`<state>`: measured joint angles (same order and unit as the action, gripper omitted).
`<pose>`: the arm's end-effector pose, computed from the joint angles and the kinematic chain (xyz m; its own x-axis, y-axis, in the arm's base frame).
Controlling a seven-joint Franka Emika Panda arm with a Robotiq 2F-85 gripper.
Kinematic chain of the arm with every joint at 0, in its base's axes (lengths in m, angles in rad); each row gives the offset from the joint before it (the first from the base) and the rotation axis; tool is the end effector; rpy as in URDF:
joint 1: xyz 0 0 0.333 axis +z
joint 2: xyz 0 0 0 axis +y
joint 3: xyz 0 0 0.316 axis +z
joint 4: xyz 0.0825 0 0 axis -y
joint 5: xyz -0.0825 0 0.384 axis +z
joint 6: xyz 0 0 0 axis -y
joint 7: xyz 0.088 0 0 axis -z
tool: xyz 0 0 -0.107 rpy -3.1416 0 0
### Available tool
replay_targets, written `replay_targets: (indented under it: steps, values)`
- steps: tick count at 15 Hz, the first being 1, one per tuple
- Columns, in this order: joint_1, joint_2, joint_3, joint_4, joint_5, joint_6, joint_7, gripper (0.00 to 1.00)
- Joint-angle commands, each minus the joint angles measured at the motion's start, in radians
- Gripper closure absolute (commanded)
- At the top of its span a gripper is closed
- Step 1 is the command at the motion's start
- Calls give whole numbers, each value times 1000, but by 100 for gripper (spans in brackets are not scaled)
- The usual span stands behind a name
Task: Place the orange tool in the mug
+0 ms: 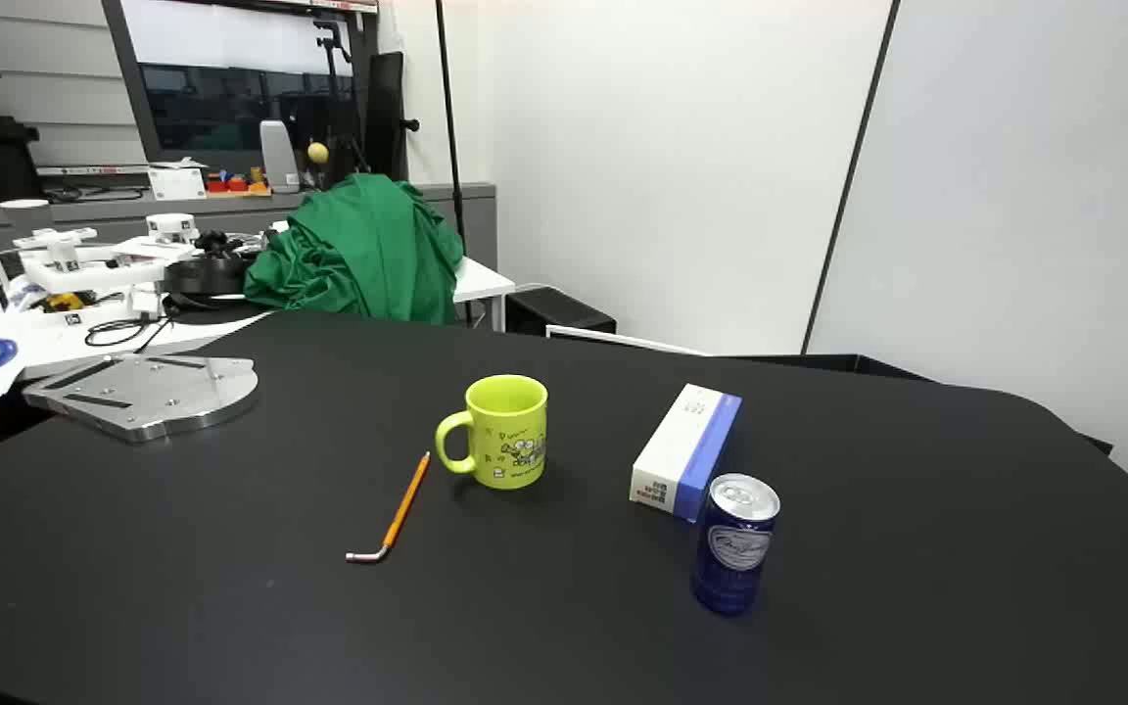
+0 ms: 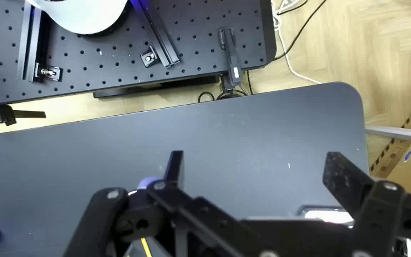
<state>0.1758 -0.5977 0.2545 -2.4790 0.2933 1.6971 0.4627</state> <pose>0.3074 0.1773 0.4738 0.9608 -0.1460 -0.2358 -0.1583 -0.9868 -0.0338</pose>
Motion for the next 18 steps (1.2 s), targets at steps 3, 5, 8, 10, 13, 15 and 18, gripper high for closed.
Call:
replay_targets:
  steps: [3, 5, 8, 10, 13, 15, 18]
  values:
    - [-13, 1, 11, 2, 5, -3, -6, 0]
    - [-13, 1, 11, 2, 5, -4, -6, 0]
    - [-23, 7, -2, -8, -41, 17, -67, 0]
    - [-41, 1, -12, -19, -126, 52, -132, 0]
    - [-71, 15, -68, -19, -237, 109, -258, 0]
    - [-103, 37, -126, -16, -283, 169, -335, 0]
    - [-146, 96, -216, -21, -296, 280, -434, 0]
